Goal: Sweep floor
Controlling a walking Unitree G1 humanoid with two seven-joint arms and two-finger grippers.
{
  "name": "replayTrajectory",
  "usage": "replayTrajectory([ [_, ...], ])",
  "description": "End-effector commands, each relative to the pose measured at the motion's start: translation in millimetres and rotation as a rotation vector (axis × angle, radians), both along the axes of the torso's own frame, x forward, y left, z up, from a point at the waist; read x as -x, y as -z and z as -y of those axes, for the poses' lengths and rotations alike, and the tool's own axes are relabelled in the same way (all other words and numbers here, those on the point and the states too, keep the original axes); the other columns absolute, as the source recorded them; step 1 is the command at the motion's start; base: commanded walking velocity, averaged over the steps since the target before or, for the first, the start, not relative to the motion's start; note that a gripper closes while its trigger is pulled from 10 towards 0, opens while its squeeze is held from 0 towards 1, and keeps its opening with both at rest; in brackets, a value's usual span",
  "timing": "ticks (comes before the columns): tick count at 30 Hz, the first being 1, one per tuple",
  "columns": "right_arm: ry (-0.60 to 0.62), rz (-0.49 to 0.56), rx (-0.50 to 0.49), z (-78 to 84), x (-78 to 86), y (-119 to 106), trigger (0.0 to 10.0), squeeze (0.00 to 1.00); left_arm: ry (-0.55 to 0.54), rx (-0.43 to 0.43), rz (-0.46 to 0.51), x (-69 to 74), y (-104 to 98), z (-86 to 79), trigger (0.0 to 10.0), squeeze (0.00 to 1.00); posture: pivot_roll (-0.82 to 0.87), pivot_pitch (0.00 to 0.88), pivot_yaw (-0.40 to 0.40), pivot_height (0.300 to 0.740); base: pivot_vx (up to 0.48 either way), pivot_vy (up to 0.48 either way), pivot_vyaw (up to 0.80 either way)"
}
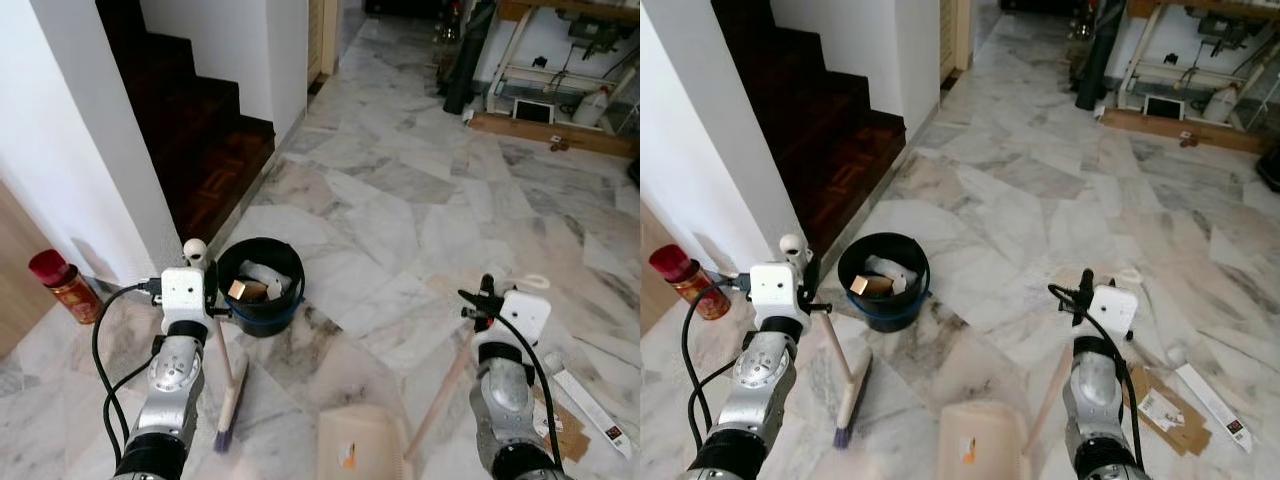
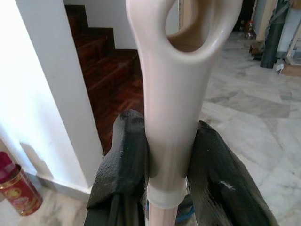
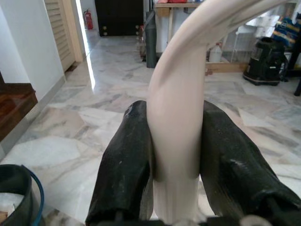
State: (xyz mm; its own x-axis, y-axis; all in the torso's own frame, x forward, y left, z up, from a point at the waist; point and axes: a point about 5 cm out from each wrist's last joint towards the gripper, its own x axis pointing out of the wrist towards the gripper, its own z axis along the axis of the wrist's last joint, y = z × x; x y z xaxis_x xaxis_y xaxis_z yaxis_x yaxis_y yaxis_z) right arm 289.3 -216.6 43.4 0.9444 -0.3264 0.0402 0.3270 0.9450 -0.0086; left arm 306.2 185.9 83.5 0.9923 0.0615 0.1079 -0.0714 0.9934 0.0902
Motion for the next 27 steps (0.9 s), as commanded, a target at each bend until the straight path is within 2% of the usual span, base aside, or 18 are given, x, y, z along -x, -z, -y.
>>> replayTrajectory([
  [1, -0.018, 0.06, 0.017, -2.9, -1.9, -8, 10.0, 0.0, 0.021, -0.015, 0.054, 1.4, -8, 1.7, 10.0, 0.0, 0.09, 0.014, -0.033, 0.74, 0.0, 0.0, 0.0],
  [4, -0.044, 0.073, 0.031, -6.3, 1.0, -8, 10.0, 0.0, 0.031, -0.031, 0.066, 6.5, -6, 0.5, 10.0, 0.0, 0.08, 0.015, -0.035, 0.74, 0.0, 0.0, 0.0],
  [7, -0.062, 0.069, 0.064, -7.1, 7.9, -4, 10.0, 0.0, 0.043, -0.09, 0.072, 15.2, -3, -0.7, 10.0, 0.0, 0.09, 0.023, -0.036, 0.74, 0.0, 0.0, 0.0],
  [12, -0.049, 0.062, 0.07, -2.3, 14.6, 0, 10.0, 0.0, 0.044, -0.091, 0.056, 21.2, 3, -0.9, 10.0, 0.0, 0.08, 0.033, -0.032, 0.74, 0.0, 0.0, 0.0],
  [21, -0.007, 0.116, 0.083, 8.0, 7.5, -14, 10.0, 0.0, 0.069, -0.081, 0.089, 11.2, -7, 9.9, 10.0, 0.0, 0.04, 0.042, -0.017, 0.74, 0.0, 0.0, 0.0],
  [27, 0.033, 0.136, 0.091, 21.8, 11.0, -19, 10.0, 0.0, 0.09, -0.065, 0.101, 7.7, -10, 20.2, 10.0, 0.0, 0.0, 0.055, -0.013, 0.74, 0.0, 0.0, 0.0],
])
